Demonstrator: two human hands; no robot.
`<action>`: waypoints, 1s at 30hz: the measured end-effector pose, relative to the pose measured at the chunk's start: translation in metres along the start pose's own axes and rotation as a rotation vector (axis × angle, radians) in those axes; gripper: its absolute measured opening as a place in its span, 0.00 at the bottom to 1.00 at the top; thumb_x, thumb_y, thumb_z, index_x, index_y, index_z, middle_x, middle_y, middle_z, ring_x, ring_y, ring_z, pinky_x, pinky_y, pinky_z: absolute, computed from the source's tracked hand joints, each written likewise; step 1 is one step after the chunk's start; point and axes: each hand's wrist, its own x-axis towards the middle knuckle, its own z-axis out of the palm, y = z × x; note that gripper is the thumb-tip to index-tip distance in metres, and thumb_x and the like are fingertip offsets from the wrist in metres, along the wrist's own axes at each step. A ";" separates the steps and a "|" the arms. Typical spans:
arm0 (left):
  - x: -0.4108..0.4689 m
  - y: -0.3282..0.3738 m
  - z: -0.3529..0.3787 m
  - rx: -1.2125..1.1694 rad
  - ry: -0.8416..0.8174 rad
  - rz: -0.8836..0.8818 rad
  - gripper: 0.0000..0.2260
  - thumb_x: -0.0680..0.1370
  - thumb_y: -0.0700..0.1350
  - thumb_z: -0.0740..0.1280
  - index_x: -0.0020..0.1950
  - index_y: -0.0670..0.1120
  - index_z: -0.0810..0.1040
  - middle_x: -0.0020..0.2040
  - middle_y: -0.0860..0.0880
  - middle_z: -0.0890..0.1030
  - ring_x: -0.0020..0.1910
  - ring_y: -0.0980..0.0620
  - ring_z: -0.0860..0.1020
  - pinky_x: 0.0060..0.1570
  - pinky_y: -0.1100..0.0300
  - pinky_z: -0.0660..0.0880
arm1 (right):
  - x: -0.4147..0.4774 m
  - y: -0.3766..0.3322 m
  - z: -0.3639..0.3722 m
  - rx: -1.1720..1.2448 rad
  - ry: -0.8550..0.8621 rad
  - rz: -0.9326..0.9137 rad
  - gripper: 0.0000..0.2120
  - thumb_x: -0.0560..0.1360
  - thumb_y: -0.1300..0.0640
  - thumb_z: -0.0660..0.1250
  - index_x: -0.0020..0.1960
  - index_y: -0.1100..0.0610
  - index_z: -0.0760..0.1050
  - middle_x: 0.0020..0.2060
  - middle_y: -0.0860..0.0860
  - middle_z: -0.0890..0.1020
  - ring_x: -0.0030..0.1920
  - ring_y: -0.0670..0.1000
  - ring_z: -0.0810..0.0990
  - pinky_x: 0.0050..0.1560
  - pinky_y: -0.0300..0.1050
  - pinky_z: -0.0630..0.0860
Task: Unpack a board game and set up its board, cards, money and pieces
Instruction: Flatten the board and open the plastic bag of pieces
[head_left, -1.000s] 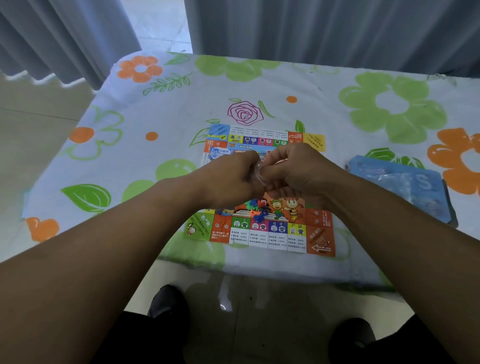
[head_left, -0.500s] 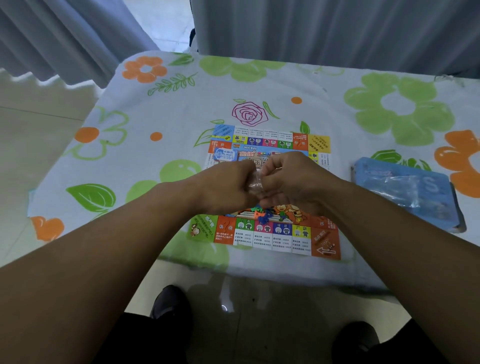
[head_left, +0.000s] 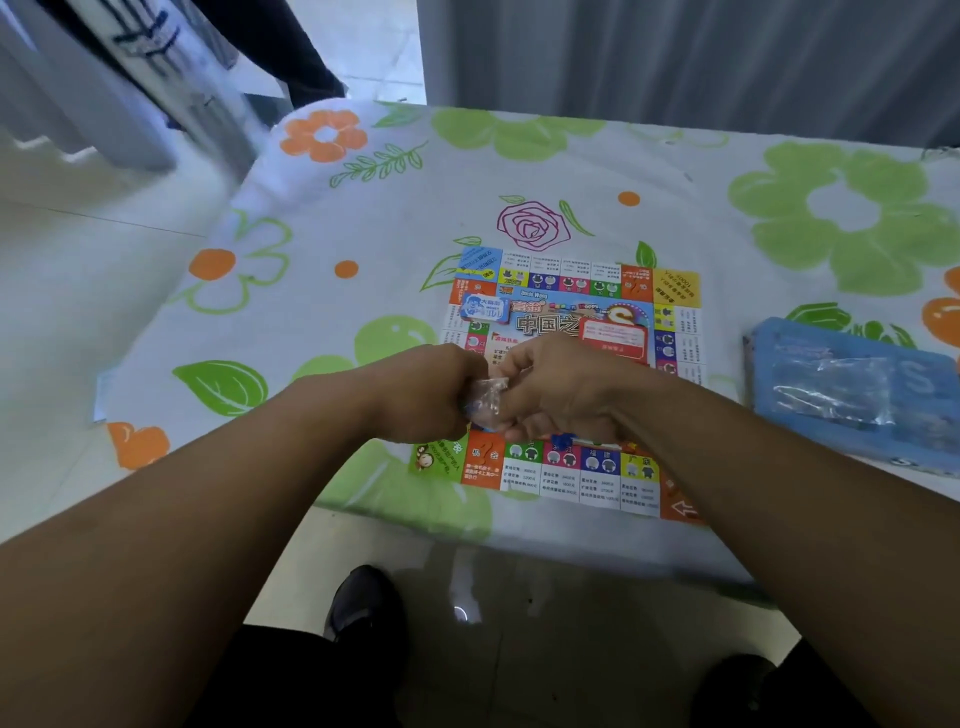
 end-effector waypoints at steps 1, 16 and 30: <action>0.000 -0.001 0.000 0.004 -0.001 -0.002 0.18 0.72 0.36 0.71 0.37 0.54 0.64 0.36 0.55 0.71 0.33 0.57 0.70 0.30 0.64 0.63 | 0.001 0.000 0.001 0.004 0.008 -0.002 0.15 0.70 0.76 0.71 0.56 0.72 0.75 0.43 0.65 0.83 0.36 0.55 0.83 0.36 0.44 0.83; 0.009 -0.012 0.008 -0.046 0.020 -0.111 0.19 0.76 0.53 0.72 0.60 0.48 0.71 0.49 0.50 0.77 0.46 0.48 0.75 0.44 0.58 0.69 | 0.019 0.011 0.002 -0.065 0.174 -0.019 0.06 0.73 0.72 0.71 0.47 0.66 0.76 0.39 0.63 0.84 0.36 0.56 0.86 0.38 0.47 0.83; 0.014 -0.004 0.011 0.161 -0.005 -0.218 0.18 0.77 0.55 0.69 0.62 0.48 0.72 0.58 0.48 0.78 0.46 0.49 0.73 0.42 0.57 0.70 | 0.021 0.012 -0.014 -0.176 0.240 -0.016 0.05 0.77 0.73 0.65 0.49 0.67 0.78 0.45 0.65 0.83 0.41 0.58 0.87 0.39 0.45 0.84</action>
